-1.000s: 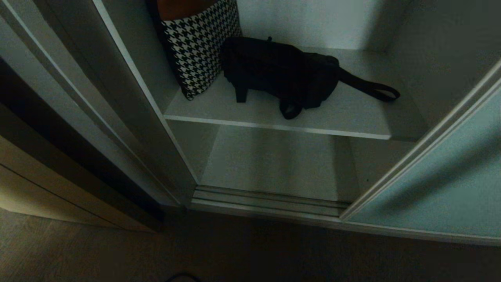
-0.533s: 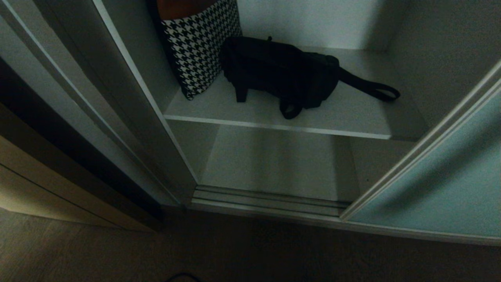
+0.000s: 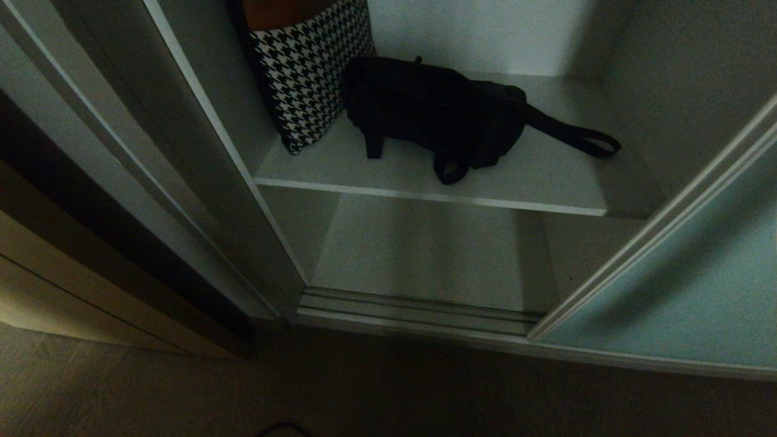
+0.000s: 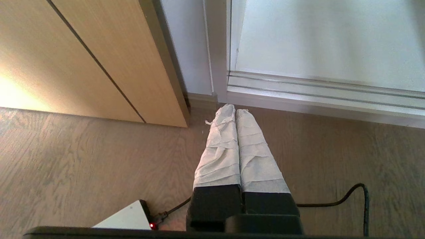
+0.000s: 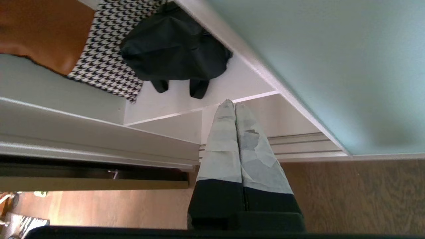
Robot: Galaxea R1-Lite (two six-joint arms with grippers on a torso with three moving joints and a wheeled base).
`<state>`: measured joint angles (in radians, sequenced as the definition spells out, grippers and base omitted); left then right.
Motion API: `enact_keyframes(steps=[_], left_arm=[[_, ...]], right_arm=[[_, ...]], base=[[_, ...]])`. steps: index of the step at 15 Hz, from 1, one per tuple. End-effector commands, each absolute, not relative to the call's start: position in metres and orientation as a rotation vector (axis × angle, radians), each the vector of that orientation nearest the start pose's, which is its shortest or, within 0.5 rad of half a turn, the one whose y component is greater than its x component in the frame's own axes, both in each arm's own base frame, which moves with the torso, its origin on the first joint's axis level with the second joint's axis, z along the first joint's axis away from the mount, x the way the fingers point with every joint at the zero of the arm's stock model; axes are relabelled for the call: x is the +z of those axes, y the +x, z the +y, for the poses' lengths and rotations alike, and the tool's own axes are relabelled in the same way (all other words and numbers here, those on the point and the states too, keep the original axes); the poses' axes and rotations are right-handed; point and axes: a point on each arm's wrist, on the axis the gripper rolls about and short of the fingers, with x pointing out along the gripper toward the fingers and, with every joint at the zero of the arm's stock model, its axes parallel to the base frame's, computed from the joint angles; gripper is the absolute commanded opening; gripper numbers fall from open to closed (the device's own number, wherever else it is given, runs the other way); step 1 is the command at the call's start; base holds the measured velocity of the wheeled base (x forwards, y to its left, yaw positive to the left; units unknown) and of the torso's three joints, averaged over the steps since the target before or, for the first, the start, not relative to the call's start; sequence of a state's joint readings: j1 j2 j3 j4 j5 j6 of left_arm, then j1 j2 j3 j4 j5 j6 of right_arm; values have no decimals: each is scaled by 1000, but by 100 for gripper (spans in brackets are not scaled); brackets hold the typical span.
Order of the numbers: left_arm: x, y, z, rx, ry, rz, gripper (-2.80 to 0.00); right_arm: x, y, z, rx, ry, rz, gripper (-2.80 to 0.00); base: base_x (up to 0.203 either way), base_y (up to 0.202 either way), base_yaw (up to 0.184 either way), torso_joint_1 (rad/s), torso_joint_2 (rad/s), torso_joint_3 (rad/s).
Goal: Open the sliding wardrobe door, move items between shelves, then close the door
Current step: Close the door
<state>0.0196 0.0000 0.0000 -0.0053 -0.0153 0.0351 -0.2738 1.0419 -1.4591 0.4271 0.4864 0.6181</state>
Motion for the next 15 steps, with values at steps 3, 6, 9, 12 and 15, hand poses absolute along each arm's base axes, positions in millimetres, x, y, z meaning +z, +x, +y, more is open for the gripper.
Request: enact_keyframes(steps=[3,6,9,12,15], left_arm=[[76,-23,-1,6,35,-3,-280],[76,-23,-1,5,35,-5,-280],[76,-23,-1,6,37,-4,-280],[76,-23,-1,5,35,-5,-280],[76,-23,-1,6,37,-4,-280]], right_arm=[[396,95,-18,183,628,74,-280],[394,107,-21,181,634,84,-280],[391,112,-22,186,633,92,-280],[390,122,-25,190,629,75,-280],[389,126,-26,189,627,73,-280]], base=[[0,0,0,0,0,0],[0,0,0,0,0,0],[0,0,0,0,0,0],[0,0,0,0,0,0],[0,0,0,0,0,0]])
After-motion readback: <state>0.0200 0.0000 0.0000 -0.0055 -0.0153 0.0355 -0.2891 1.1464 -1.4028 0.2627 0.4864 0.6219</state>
